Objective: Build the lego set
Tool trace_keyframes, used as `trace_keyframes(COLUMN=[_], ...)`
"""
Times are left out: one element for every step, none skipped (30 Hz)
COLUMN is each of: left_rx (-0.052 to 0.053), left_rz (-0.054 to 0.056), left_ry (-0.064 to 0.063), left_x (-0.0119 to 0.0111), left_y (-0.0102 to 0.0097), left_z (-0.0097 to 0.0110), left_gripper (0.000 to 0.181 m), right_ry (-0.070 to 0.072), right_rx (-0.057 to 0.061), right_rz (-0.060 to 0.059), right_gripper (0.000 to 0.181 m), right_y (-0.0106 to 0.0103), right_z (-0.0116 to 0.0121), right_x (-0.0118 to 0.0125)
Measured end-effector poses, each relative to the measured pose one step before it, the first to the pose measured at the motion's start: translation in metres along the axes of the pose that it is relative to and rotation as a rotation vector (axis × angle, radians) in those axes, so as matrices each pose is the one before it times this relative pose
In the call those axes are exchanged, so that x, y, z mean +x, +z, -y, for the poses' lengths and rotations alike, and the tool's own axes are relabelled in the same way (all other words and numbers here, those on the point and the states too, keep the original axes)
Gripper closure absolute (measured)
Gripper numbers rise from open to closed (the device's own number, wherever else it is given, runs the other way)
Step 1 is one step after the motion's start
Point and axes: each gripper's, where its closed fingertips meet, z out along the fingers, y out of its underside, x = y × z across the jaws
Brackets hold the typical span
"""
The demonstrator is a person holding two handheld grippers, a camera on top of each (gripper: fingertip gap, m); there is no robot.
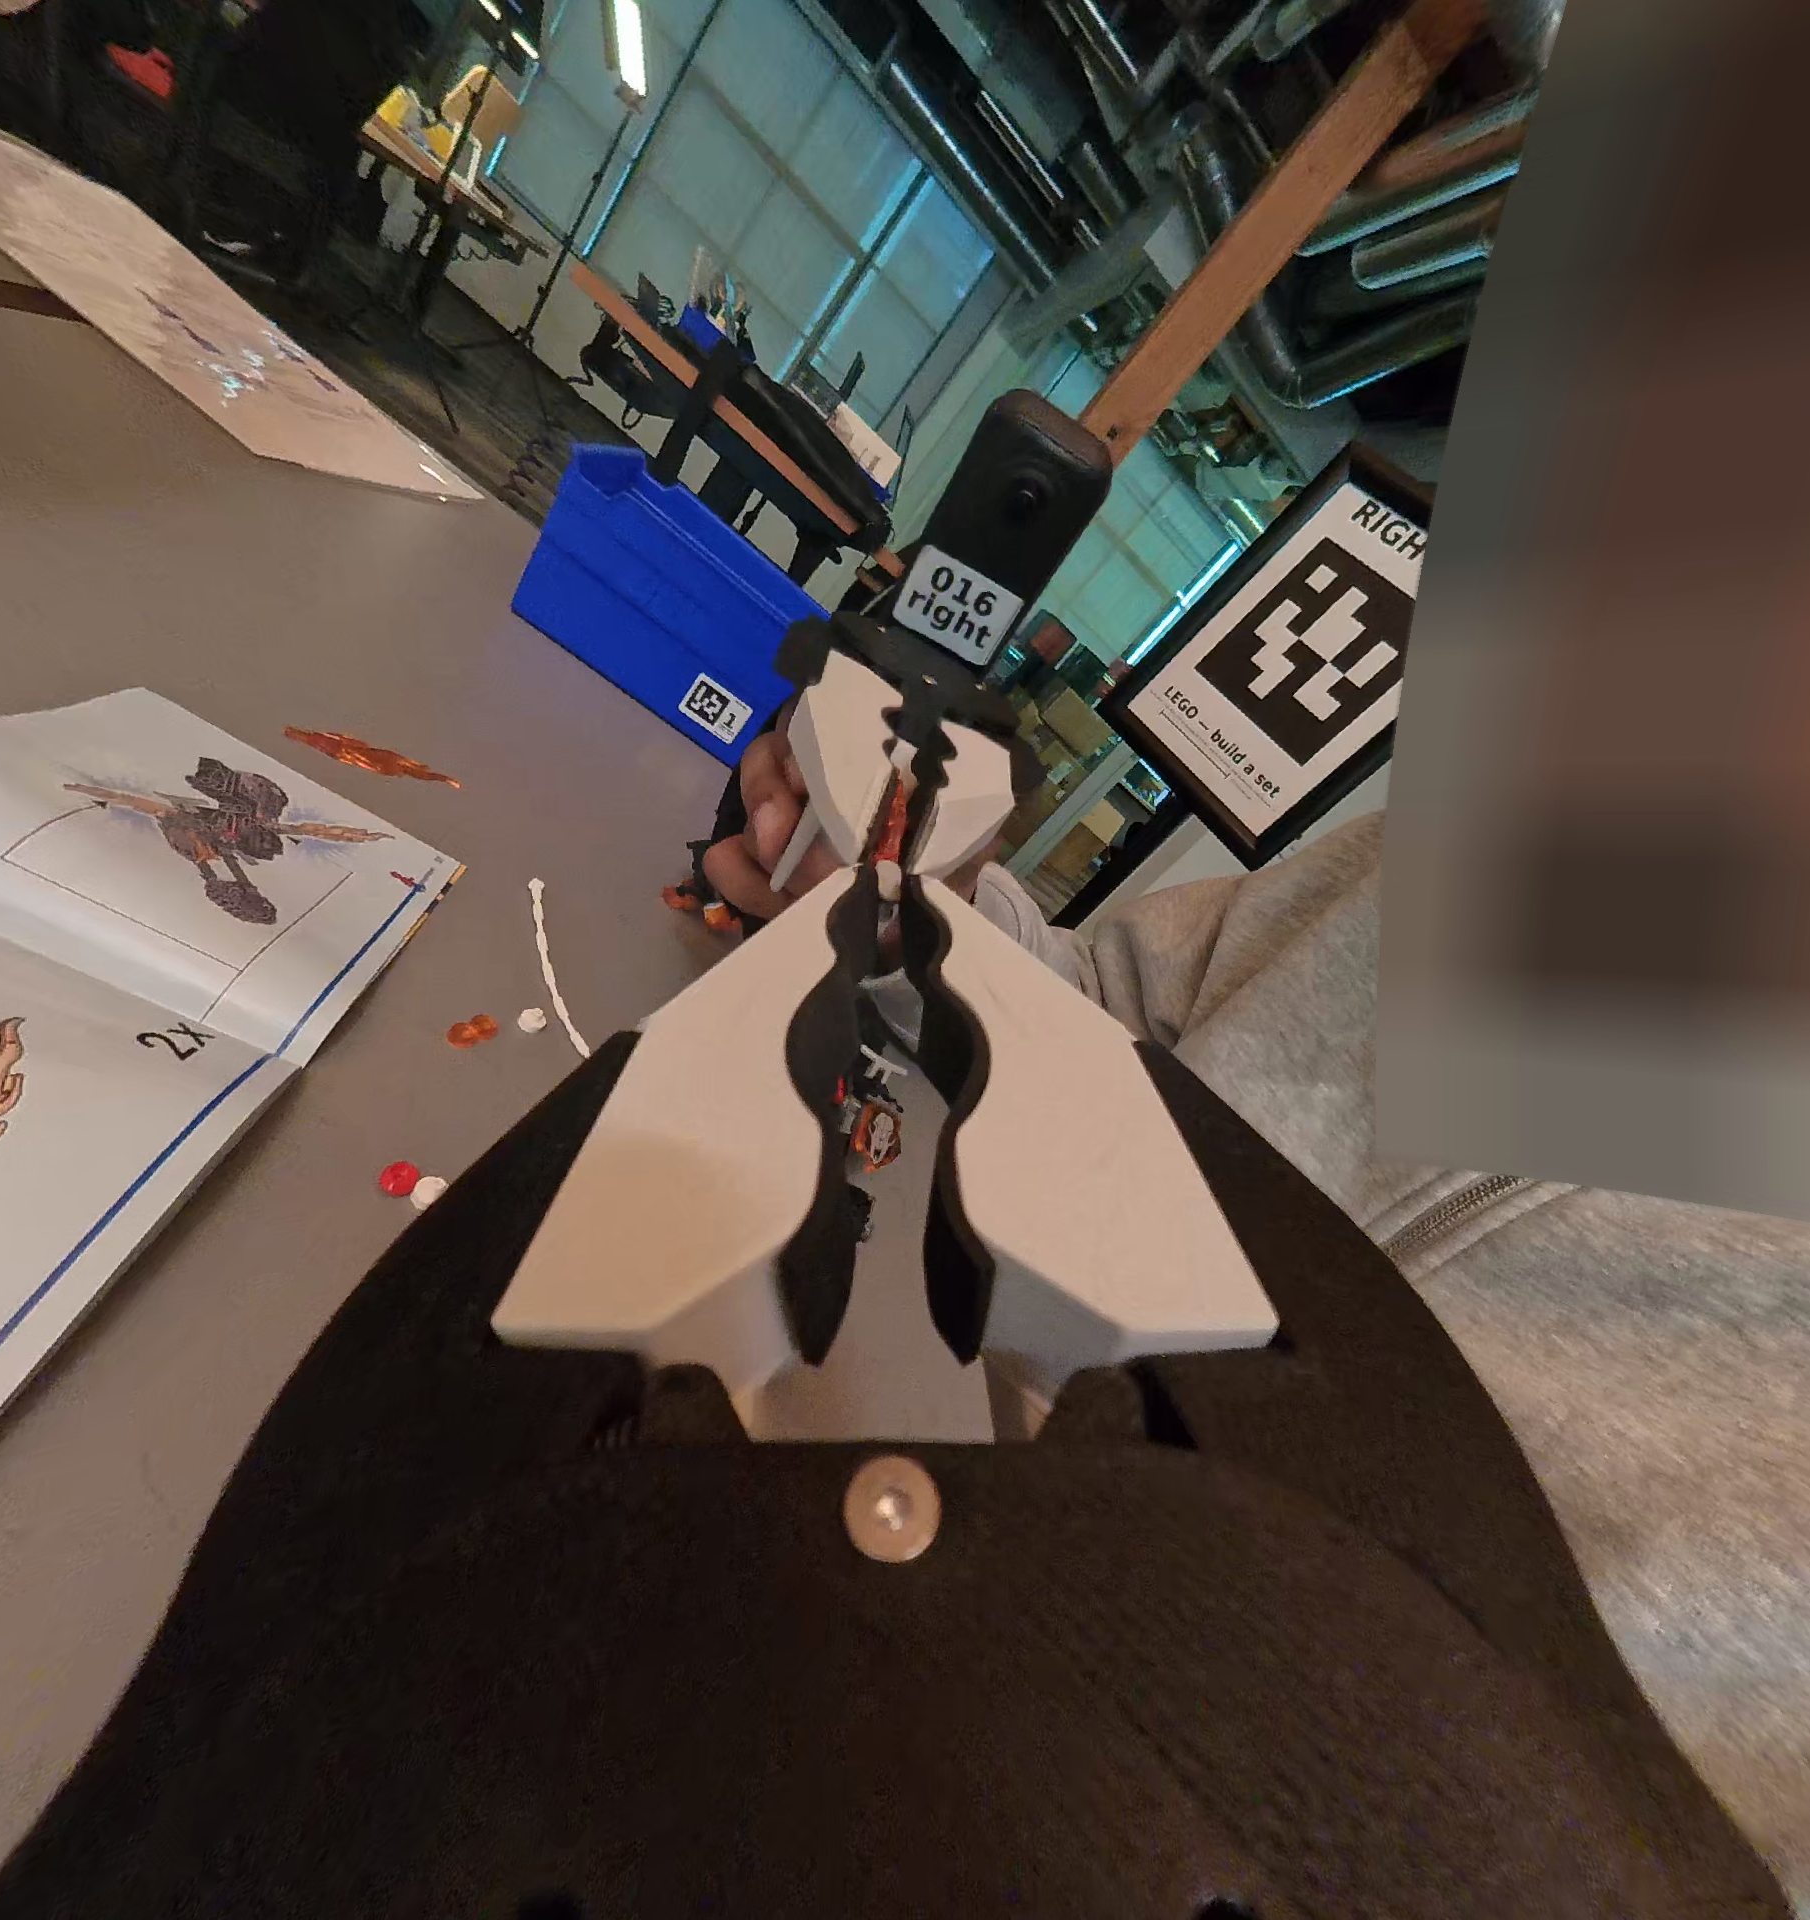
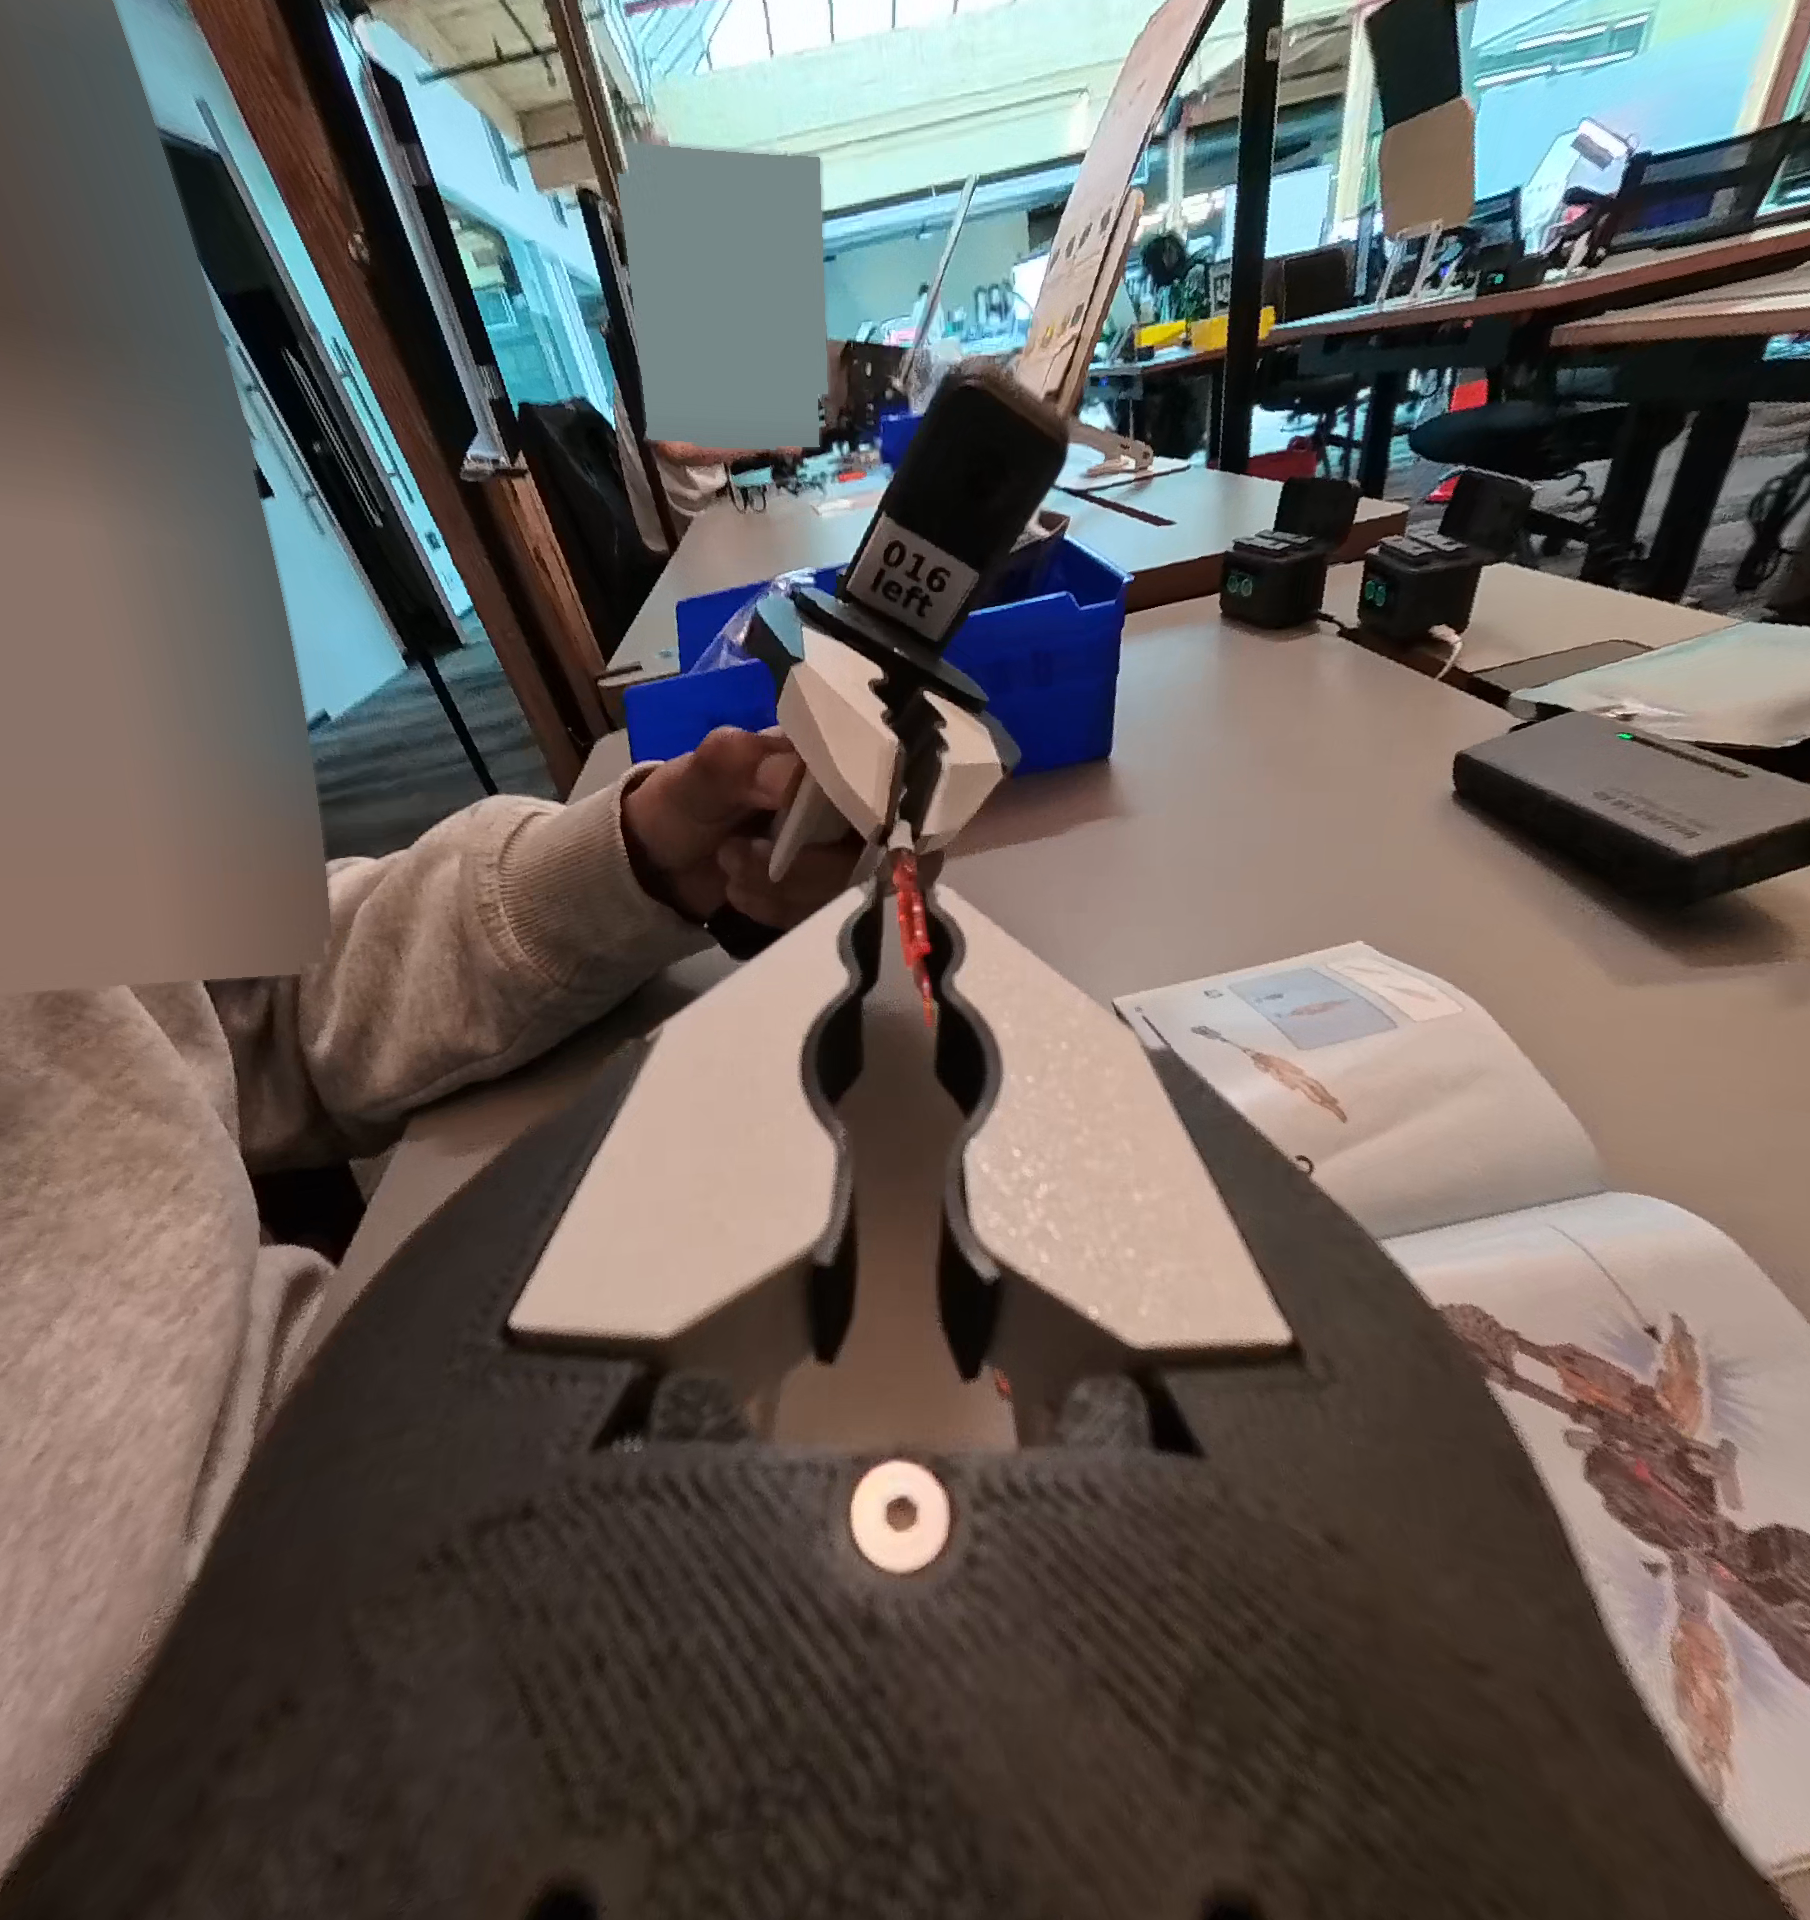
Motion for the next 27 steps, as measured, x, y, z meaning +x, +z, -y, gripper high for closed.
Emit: trace_keyframes(left_rx=[0.0028, 0.0033, 0.0022, 0.0010, -0.0001, -0.0006, -0.0008, -0.0007, -0.0012, -0.0009, 0.0038, 0.0037, 0.0000, 0.0044, 0.0073, 0.0053, 0.0029, 0.0018, -0.0011, -0.0035, -0.0009, 0.0018, 0.0010, 0.0006, -0.0003, -0.0037, -0.0060], left_rz=[-0.0009, -0.0021, -0.0033, -0.0007, 0.0024, 0.0002, -0.0010, -0.0014, -0.0004, 0.0021, -0.0004, -0.0052, -0.0017, -0.0002, -0.0003, 0.0004, 0.0046, 0.0060, 0.0007, -0.0003, 0.0027, -0.0006, -0.0033, 0.0007, 0.0048, 0.0051, 0.0052], left_ry=[-0.0023, -0.0037, -0.0019, -0.0002, 0.0020, 0.0009, -0.0003, -0.0009, -0.0007, -0.0002, -0.0001, -0.0028, -0.0014, -0.0013, -0.0027, -0.0040, -0.0025, -0.0009, -0.0028, -0.0026, -0.0012, -0.0009, -0.0031, -0.0024, -0.0007, 0.0010, 0.0042], left_x=[-0.00039, -0.00019, 0.00009, 0.00008, -0.00014, 0.00011, 0.00010, 0.00019, 0.00004, -0.00038, 0.00007, 0.00076, 0.00010, 0.00005, -0.00012, -0.00025, -0.00083, -0.00078, -0.00014, 0.00003, -0.00046, 0.00018, 0.00048, -0.00019, -0.00076, -0.00071, -0.00041], left_y=[-0.00075, -0.00045, -0.00003, 0.00036, 0.00052, 0.00053, 0.00044, 0.00061, 0.00080, 0.00089, 0.00043, 0.00021, 0.00017, 0.00024, 0.00037, 0.00058, 0.00057, 0.00044, 0.00025, 0.00001, 0.00005, 0.00015, 0.00032, 0.00028, 0.00033, 0.00028, 0.00008], left_z=[0.00028, 0.00038, 0.00023, -0.00001, -0.00010, -0.00020, -0.00011, -0.00026, -0.00035, -0.00042, 0.00038, 0.00054, -0.00009, 0.00042, 0.00070, 0.00031, 0.00014, -0.00006, -0.00040, -0.00062, -0.00026, 0.00009, 0.00001, -0.00012, -0.00039, -0.00080, -0.00077], left_gripper=[0.179, 0.179, 0.179, 0.179, 0.179, 0.179, 0.179, 0.179, 0.179, 0.179, 0.179, 0.179, 0.179, 0.179, 0.179, 0.179, 0.179, 0.179, 0.179, 0.179, 0.179, 0.179, 0.179, 0.179, 0.178, 0.179, 0.179], right_ry=[0.0130, 0.0131, 0.0098, 0.0048, 0.0014, 0.0006, 0.0004, -0.0001, -0.0004, -0.0010, -0.0008, 0.0040, 0.0077, 0.0065, 0.0070, 0.0097, 0.0088, 0.0044, 0.0020, 0.0010, -0.0025, -0.0035, 0.0001, 0.0017, 0.0011, 0.0022, 0.0041], right_rx=[0.0149, 0.0122, 0.0069, 0.0029, 0.0008, -0.0004, -0.0015, -0.0028, -0.0035, -0.0012, 0.0029, 0.0003, -0.0023, 0.0011, 0.0042, 0.0031, -0.0002, -0.0016, -0.0027, -0.0047, -0.0044, -0.0020, -0.0007, -0.0018, -0.0037, -0.0043, -0.0036], right_rz=[0.0022, 0.0024, 0.0020, 0.0013, 0.0010, 0.0014, 0.0014, 0.0012, 0.0012, 0.0030, 0.0018, 0.0019, 0.0017, -0.0003, 0.0001, 0.0018, 0.0015, 0.0015, 0.0033, 0.0013, -0.0026, -0.0019, 0.0005, -0.0002, -0.0009, 0.0010, 0.0028], right_gripper=[0.178, 0.178, 0.179, 0.179, 0.179, 0.178, 0.178, 0.178, 0.178, 0.180, 0.181, 0.181, 0.181, 0.181, 0.181, 0.181, 0.181, 0.181, 0.181, 0.181, 0.181, 0.181, 0.181, 0.181, 0.181, 0.181, 0.181], right_y=[-0.00123, -0.00115, -0.00075, -0.00044, 0.00001, 0.00034, 0.00053, 0.00071, 0.00071, 0.00033, -0.00001, -0.00014, -0.00015, -0.00022, -0.00031, -0.00050, -0.00046, -0.00033, -0.00020, 0.00007, 0.00001, -0.00004, -0.00024, -0.00019, -0.00023, -0.00014, -0.00005], right_z=[0.00191, 0.00155, 0.00080, 0.00022, -0.00021, -0.00025, -0.00052, -0.00071, -0.00091, -0.00043, 0.00049, 0.00048, 0.00030, 0.00037, 0.00054, 0.00015, -0.00024, -0.00045, -0.00045, -0.00061, -0.00033, 0.00004, 0.00025, -0.00008, -0.00062, -0.00065, -0.00080], right_x=[0.00081, 0.00093, 0.00083, 0.00056, 0.00015, -0.00023, -0.00027, -0.00028, -0.00033, -0.00065, -0.00068, -0.00037, -0.00032, 0.00008, 0.00023, 0.00049, 0.00073, 0.00060, -0.00011, -0.00015, 0.00007, -0.00022, -0.00027, 0.00018, 0.00044, 0.00028, 0.00011])
